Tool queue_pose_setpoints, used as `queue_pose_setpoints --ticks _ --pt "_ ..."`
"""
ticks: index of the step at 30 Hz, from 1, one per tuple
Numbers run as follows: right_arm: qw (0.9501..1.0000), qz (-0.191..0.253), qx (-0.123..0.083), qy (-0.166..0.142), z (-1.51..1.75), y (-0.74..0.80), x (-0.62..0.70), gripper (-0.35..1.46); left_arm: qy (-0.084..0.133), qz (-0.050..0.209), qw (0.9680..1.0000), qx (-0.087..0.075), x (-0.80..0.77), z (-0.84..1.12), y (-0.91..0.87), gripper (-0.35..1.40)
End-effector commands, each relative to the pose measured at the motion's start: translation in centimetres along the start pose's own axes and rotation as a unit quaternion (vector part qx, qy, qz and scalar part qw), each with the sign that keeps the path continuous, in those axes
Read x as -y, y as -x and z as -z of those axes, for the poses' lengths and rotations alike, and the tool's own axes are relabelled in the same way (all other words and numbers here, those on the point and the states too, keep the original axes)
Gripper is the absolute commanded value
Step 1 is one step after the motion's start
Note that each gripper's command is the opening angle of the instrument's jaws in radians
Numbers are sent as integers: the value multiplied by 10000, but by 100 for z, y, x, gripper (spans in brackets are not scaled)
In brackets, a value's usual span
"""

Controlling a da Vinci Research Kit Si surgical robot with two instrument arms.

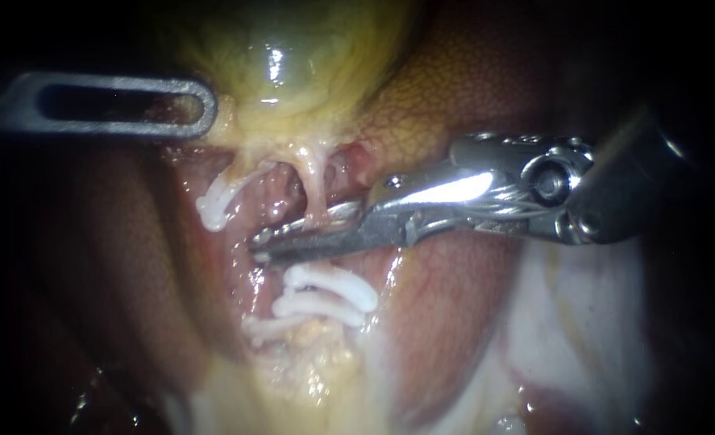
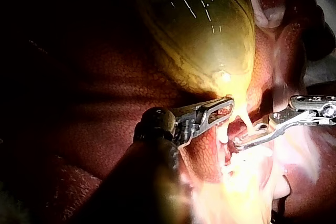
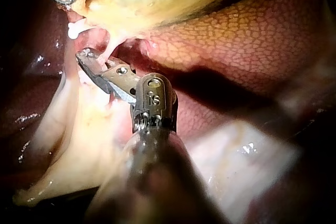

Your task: Going back third clip right tube

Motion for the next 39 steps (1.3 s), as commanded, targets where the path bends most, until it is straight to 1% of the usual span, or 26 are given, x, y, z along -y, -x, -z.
queue_pose_setpoints --ticks 1,4,5,6,7,9,11,14,17,21,24,26,30,31,33,37,39 --pt "10000 0 4 10 0 0 0 -35 -26 1 10000 -18 0 0 0 -35" --pt "10000 5 -30 -19 0 0 0 -35 -27 0 10000 -18 0 1 0 -35" --pt "10000 9 -53 -37 0 0 -1 -26 -40 0 10000 -27 0 1 0 -35" --pt "9999 73 -90 -58 -1 0 -2 -9 -48 0 10000 -14 0 1 0 -35" --pt "9998 165 -114 -69 -2 1 -3 5 -49 0 10000 -15 0 1 0 -35" --pt "9991 386 -141 -63 -4 3 -6 21 -49 0 10000 -15 0 1 0 -35" --pt "9983 555 -194 51 -6 8 -12 35 -49 0 10000 -15 -1 1 0 -35" --pt "9978 619 -219 123 -7 18 -23 41 -50 0 10000 -15 -1 1 0 -35" --pt "9962 780 -284 281 -7 28 -39 44 -51 -1 10000 -16 -1 1 0 -35" --pt "9926 1059 -360 481 0 34 -55 48 -51 -1 10000 -16 -1 1 0 -35" --pt "9906 1192 -382 560 11 36 -59 48 -52 -1 10000 -17 -1 1 0 -35" --pt "9886 1326 -383 598 17 39 -60 48 -53 -2 10000 -17 -2 1 0 -35" --pt "9824 1706 -368 670 32 47 -56 49 -53 -2 10000 -17 -2 1 0 -35" --pt "9784 1881 -386 764 36 49 -54 49 -53 -2 10000 -17 -2 1 0 -35" --pt "9713 2194 -374 845 44 54 -50 50 -53 -2 10000 -17 -2 1 0 -35" --pt "9537 2816 -327 1009 63 65 -34 50 -53 -2 10000 -17 -2 1 0 -35" --pt "9461 3038 -305 1075 71 69 -27 50 -54 -2 10000 -18 -2 1 0 -35"
